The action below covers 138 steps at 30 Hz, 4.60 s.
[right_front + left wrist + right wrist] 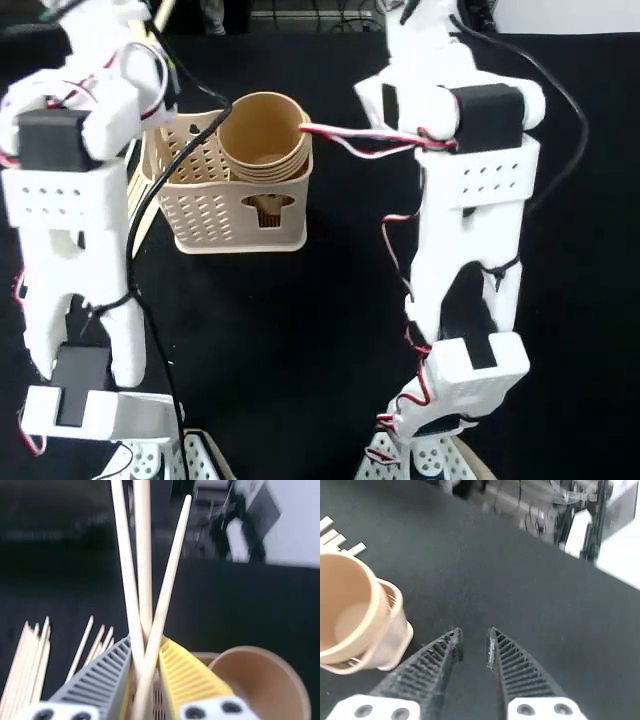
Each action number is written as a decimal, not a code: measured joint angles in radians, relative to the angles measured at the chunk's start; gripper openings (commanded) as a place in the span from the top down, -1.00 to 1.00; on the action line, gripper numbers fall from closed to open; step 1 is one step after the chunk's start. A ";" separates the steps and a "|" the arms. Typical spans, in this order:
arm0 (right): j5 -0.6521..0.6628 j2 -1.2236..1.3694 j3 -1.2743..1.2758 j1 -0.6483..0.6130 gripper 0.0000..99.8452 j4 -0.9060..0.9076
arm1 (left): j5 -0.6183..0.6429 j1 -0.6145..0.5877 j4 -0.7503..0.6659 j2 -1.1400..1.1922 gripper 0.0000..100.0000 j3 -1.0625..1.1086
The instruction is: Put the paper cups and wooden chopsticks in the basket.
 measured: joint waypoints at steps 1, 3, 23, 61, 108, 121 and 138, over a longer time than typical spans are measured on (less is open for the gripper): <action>0.000 0.000 0.026 0.014 0.81 0.000 | 0.006 0.000 0.000 0.002 0.84 0.035; 0.000 0.000 0.064 0.038 0.81 0.000 | 0.031 0.003 0.000 0.003 0.70 0.109; 0.000 0.000 0.103 0.063 0.81 0.000 | 0.055 -0.044 0.307 -0.005 0.43 0.028; 0.000 0.000 0.459 0.071 0.82 0.000 | -0.298 -0.664 0.264 0.626 0.55 0.157; 0.005 -0.184 1.709 0.293 0.82 -1.172 | -0.594 -0.744 -0.632 0.351 0.94 1.134; 0.005 -0.184 1.709 0.293 0.82 -1.189 | -0.646 -0.787 -0.462 -0.804 0.94 1.752; 0.005 -0.193 1.732 0.293 0.82 -1.189 | -0.555 -0.783 -0.385 -1.241 0.94 1.803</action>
